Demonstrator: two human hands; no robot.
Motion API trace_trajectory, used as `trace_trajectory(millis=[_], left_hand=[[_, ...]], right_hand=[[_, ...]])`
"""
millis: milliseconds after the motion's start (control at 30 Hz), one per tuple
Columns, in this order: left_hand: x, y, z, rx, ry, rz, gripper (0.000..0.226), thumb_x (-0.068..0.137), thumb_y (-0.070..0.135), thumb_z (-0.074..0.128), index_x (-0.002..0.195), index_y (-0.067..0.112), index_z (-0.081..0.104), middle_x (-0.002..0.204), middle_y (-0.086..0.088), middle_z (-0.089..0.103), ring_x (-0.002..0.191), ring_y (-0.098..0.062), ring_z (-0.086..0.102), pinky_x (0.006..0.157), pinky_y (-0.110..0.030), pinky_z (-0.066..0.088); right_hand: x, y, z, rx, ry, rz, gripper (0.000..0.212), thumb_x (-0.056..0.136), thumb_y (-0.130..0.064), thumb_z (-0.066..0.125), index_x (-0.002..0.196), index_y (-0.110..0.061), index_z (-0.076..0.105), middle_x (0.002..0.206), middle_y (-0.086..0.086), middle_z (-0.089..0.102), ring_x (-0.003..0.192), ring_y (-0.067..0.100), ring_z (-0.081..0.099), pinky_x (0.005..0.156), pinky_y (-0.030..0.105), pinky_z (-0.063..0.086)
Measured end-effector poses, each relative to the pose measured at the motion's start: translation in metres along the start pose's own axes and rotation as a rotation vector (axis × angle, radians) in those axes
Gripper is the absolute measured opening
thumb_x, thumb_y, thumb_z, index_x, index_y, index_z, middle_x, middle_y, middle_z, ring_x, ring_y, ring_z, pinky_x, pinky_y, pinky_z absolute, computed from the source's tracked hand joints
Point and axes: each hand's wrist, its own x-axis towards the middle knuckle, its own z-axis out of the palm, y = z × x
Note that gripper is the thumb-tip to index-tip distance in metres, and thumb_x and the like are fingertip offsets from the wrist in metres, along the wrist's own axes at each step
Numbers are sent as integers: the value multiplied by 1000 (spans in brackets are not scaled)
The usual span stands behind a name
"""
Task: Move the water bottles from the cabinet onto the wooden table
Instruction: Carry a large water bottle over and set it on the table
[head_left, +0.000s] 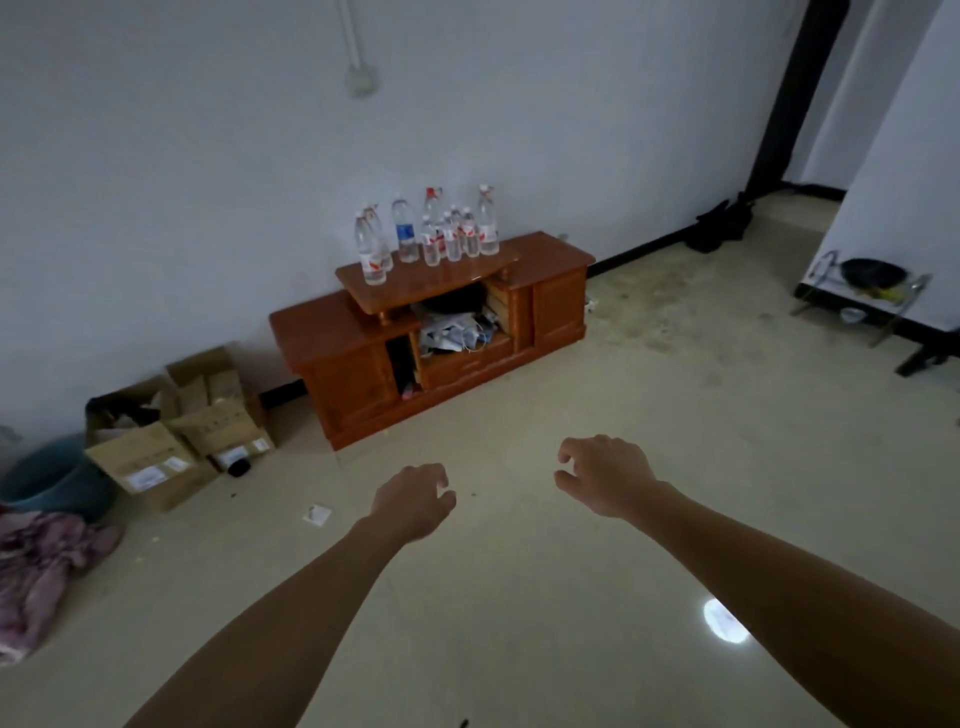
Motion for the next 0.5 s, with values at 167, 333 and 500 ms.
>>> trace_trajectory(millis=[167,333,500], left_hand=[[93,-20,-17,3,-31,-15,31,94,44,48,118,26,56,122,-1,60,101,-20,58,85,-36,51],[187,-45,-23,-12,-66,-43,31,94,46,48,117,26,55,123,-1,59,99,-20,58,87,-38,52],[321,-76,-54,-28,-44,-110,32,94,46,48,117,27,55,124,0,59,108,-21,57,89,-36,49]], right_hand=[[104,2,0,-13,-40,-1,35,89,-47,51,119,-29,59,111,-3,67,101,21,62,83,30,44],[213,8,10,-15,-67,-47,35,90,-47,51,118,-28,59,110,-3,67,100,20,62,82,31,45],[373,16,8,2,-62,-103,36,89,-46,53,119,-27,59,111,-4,67,100,19,62,81,31,45]])
